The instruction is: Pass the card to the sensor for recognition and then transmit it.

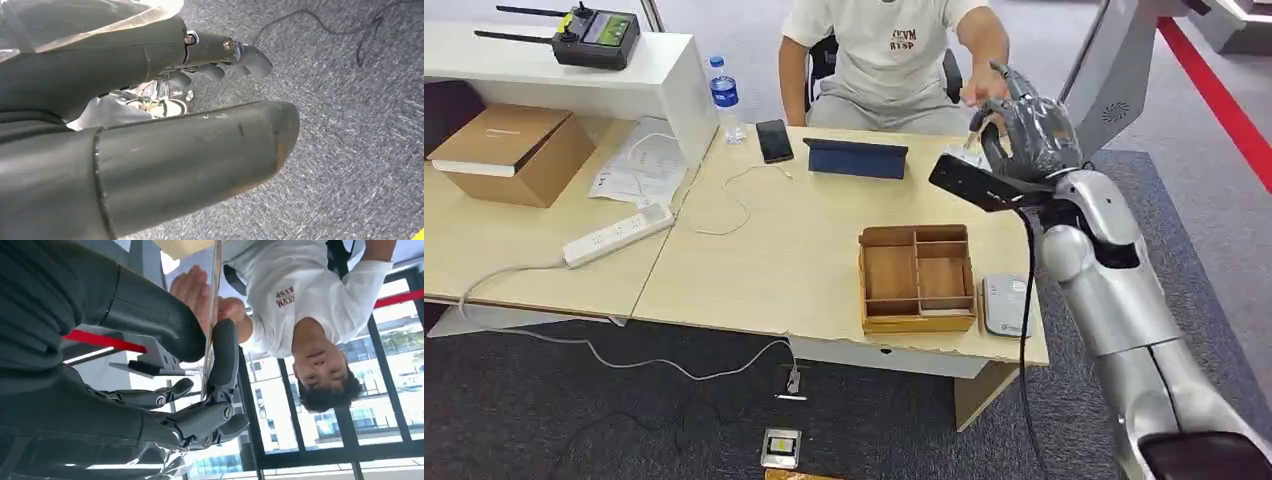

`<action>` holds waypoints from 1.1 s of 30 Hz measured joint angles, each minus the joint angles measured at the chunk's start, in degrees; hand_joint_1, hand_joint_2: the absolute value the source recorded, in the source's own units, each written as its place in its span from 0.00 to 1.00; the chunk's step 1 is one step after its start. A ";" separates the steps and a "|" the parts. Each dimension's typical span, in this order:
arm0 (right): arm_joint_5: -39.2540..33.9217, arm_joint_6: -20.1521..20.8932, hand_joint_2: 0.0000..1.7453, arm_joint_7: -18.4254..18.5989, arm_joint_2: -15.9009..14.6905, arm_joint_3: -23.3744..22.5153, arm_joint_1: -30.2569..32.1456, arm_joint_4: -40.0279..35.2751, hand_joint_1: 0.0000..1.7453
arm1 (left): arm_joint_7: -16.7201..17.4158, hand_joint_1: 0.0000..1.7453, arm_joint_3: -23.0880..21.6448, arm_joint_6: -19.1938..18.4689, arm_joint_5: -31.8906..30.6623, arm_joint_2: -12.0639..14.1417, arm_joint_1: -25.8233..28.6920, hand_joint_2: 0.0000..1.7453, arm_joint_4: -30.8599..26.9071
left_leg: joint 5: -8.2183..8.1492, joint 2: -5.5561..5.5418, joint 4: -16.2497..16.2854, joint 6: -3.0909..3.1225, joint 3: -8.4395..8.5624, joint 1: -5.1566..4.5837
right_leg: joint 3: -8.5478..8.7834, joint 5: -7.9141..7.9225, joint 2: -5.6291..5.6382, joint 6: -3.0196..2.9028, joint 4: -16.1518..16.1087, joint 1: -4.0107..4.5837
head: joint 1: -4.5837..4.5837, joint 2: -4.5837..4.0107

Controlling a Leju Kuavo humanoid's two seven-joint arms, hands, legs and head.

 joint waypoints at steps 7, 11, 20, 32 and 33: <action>1.66 -0.41 1.00 2.32 2.51 0.94 -8.70 14.75 1.00 | -0.26 0.00 -0.37 0.04 -0.70 0.11 0.02 0.00 0.00 | 0.03 -0.07 0.00 0.02 -0.04 0.00 | -0.01 0.00 -0.04 0.01 0.00 0.00 | -0.02 0.00; 2.69 0.39 1.00 4.70 3.58 1.38 -10.94 19.85 1.00 | -0.22 0.00 -0.59 0.00 -0.92 0.20 0.00 0.00 0.00 | 0.02 -0.05 0.00 0.02 -0.05 0.00 | -0.05 0.00 -0.04 0.01 0.00 0.00 | 0.00 0.00; 3.65 1.77 1.00 7.39 5.55 1.99 -13.15 26.46 1.00 | 0.35 0.00 -0.85 -0.26 -0.48 0.55 0.03 0.00 0.00 | 0.03 -0.05 0.00 0.02 -0.04 0.00 | -0.05 0.00 -0.04 0.00 0.01 0.00 | 0.02 -0.02; 4.04 1.82 1.00 8.33 8.39 2.82 -14.41 30.31 0.00 | 1.62 0.00 -0.85 -0.59 0.68 0.59 0.00 0.00 0.00 | 0.03 -0.04 0.00 0.02 -0.04 0.00 | -0.04 0.00 -0.03 0.00 0.01 0.00 | 0.00 0.00; 4.11 1.75 1.00 8.33 8.63 2.84 -14.41 30.52 0.00 | 1.70 0.00 -0.85 -0.59 0.72 0.59 0.00 0.00 0.00 | 0.03 -0.04 0.00 0.02 -0.03 0.00 | -0.04 0.00 -0.03 0.00 0.01 0.00 | 0.00 0.00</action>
